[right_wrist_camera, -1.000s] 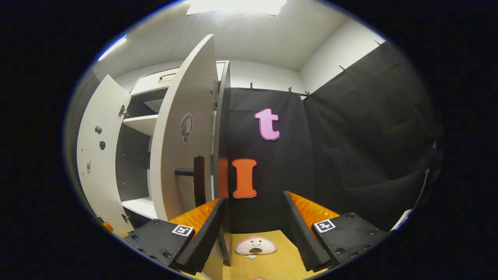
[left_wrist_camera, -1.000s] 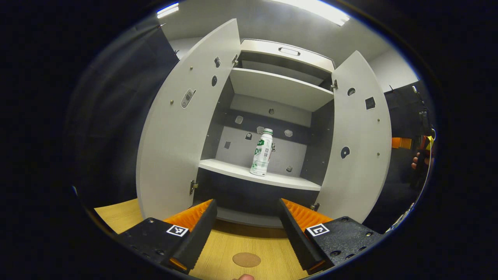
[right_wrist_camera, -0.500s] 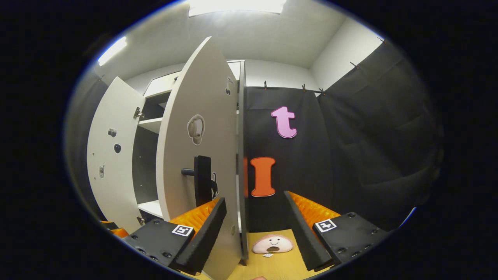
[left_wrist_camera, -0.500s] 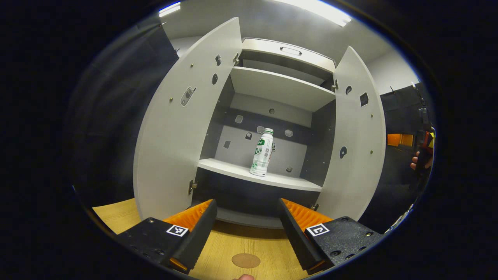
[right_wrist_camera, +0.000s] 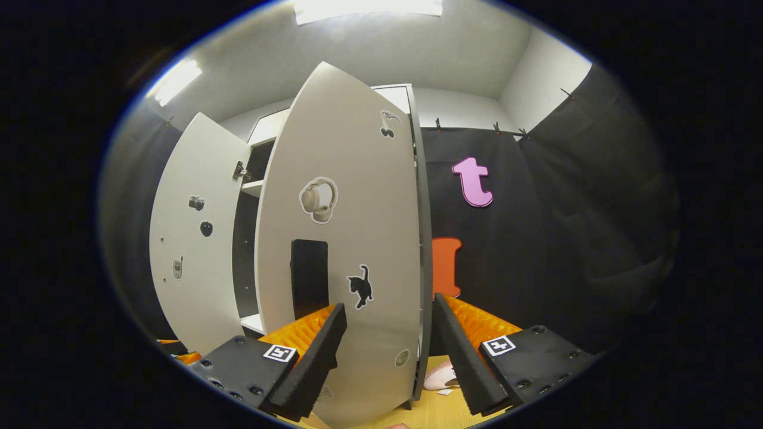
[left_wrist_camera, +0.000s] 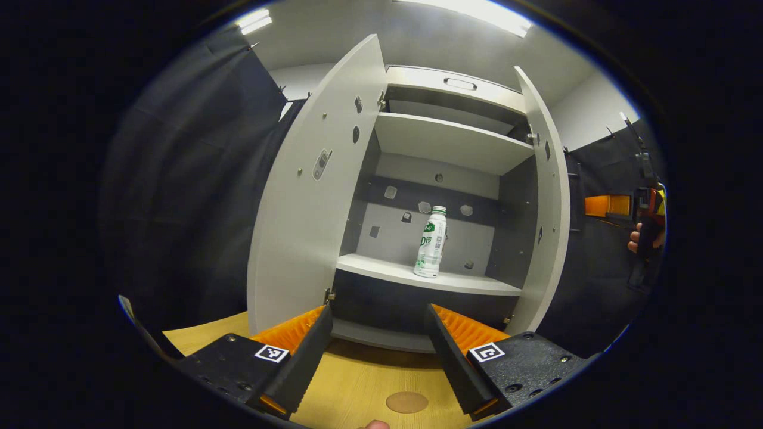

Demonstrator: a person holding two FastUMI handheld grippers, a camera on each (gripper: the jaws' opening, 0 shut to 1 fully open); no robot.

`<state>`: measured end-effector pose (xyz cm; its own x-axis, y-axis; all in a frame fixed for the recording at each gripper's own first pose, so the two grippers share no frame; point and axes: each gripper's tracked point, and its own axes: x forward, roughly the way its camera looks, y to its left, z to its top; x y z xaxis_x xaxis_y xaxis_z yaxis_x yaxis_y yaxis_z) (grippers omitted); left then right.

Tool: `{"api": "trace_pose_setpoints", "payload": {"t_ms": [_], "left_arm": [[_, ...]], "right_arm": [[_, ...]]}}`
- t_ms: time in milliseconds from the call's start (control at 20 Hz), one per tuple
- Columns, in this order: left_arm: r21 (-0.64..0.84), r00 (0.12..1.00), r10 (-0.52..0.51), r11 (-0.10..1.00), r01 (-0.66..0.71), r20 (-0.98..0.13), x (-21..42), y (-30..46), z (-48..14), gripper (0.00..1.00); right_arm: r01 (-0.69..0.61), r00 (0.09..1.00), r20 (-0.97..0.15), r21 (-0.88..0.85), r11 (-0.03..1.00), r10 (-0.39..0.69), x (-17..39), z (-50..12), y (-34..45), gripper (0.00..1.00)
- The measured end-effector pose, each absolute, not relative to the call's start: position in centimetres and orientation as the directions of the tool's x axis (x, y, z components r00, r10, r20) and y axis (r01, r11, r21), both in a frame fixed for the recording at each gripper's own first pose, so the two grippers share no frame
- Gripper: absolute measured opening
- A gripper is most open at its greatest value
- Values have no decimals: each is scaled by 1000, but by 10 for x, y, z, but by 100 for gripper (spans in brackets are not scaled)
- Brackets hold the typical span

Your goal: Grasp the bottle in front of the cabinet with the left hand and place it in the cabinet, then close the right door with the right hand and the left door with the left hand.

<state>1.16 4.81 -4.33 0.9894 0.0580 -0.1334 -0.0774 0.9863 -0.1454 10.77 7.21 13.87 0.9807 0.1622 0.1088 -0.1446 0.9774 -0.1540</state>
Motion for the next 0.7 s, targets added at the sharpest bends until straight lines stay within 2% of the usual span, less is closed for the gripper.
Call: {"api": "trace_pose_setpoints", "payload": {"t_ms": [300,700], "left_arm": [[-129,986,104,984,-121,-132,11,72,-42,95],[-114,982,135,982,-150,-132,14,91,-42,95]], "right_arm": [[-229,968,70,-153,961,242,120,123,119,98],[-281,958,25,-134,950,287,141,107,155,97]]}}
